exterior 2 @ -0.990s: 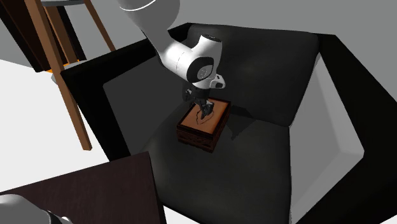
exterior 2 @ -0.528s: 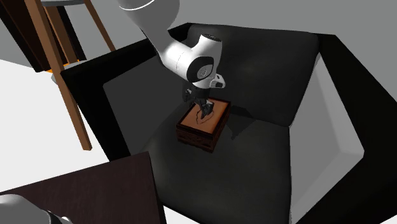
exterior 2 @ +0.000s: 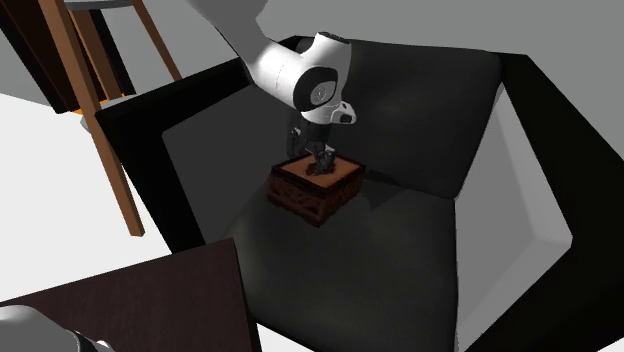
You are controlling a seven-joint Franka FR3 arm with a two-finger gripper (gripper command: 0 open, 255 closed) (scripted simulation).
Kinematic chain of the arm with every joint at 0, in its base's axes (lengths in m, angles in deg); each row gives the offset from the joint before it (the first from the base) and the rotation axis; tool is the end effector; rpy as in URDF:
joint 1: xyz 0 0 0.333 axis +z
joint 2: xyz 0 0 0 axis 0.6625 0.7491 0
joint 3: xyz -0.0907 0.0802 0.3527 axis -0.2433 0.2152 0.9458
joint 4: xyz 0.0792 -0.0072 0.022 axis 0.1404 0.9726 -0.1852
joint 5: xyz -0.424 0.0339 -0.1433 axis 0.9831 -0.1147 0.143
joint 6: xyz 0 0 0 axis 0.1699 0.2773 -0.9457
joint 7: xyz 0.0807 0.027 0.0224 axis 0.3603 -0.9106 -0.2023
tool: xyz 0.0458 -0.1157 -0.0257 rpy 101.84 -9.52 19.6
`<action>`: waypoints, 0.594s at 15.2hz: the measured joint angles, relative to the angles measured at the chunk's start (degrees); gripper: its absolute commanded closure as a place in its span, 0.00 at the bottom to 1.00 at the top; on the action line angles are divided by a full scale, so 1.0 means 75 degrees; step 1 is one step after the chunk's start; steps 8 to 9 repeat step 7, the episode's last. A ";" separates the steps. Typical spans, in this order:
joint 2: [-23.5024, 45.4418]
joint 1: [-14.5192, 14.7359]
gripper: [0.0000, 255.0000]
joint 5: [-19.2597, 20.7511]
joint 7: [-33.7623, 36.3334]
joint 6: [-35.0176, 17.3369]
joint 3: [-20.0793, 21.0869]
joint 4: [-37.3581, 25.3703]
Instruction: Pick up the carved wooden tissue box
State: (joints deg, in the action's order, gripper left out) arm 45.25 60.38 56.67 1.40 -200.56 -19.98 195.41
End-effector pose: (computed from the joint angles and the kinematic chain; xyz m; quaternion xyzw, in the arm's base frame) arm 0.5620 0.3705 0.2296 -0.9565 -0.2772 0.0431 0.0803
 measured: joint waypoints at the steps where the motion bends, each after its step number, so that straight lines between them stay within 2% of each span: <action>1: -0.0072 -0.0008 1.00 -0.0013 0.0003 0.0054 0.0009 0.0016; 9: -0.0461 -0.0063 1.00 -0.0077 0.0010 0.0502 0.0049 -0.0050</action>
